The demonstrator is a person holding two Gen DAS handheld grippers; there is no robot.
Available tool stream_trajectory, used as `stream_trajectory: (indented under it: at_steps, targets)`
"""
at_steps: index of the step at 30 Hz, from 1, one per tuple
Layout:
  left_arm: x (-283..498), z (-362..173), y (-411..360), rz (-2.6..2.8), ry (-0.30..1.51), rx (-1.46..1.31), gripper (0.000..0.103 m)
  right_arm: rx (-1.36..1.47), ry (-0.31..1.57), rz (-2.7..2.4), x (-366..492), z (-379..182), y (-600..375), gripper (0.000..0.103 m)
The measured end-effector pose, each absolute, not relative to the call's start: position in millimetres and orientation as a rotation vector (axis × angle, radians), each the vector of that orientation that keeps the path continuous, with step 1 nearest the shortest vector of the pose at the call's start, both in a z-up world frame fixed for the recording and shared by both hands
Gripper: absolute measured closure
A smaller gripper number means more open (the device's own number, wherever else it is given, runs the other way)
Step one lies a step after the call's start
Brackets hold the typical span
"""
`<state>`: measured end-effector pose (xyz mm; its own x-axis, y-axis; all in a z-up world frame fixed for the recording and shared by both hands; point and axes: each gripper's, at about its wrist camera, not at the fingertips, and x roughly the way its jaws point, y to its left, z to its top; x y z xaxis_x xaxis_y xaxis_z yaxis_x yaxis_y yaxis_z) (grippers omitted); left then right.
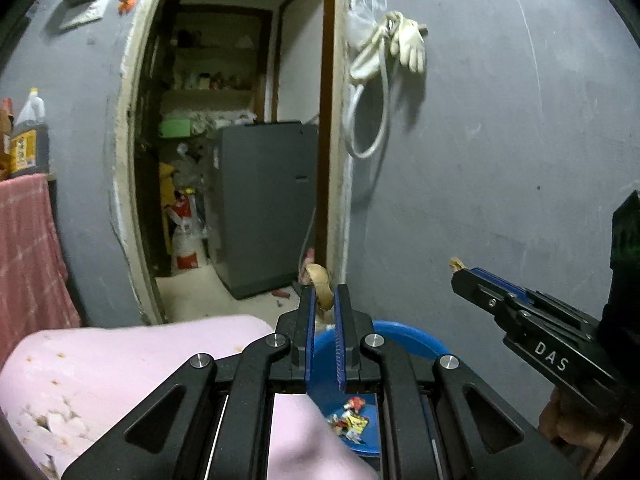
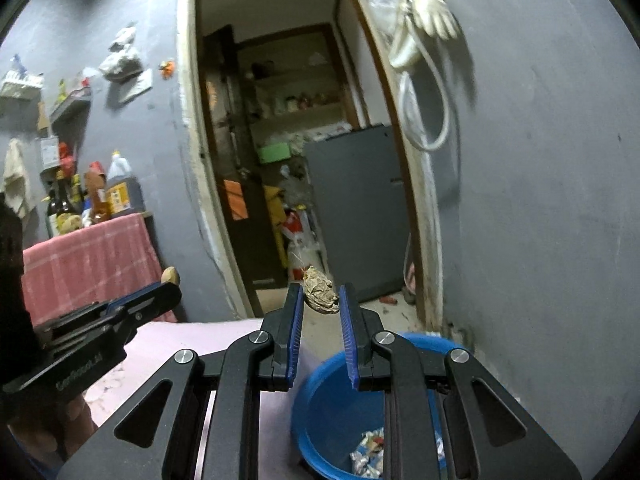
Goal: Collect trash
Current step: 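Carry both peanut shells to the blue basin and open both tools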
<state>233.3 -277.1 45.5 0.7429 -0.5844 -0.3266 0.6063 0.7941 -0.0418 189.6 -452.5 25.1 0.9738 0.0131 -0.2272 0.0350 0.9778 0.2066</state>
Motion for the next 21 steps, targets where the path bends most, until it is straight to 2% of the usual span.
stream_trajectory:
  at_steps: [21]
  targets:
    - [284, -11, -324, -0.655, 0.627, 0.085, 0.096, 0.345, 0.417, -0.056, 216, -25, -494, 0.086]
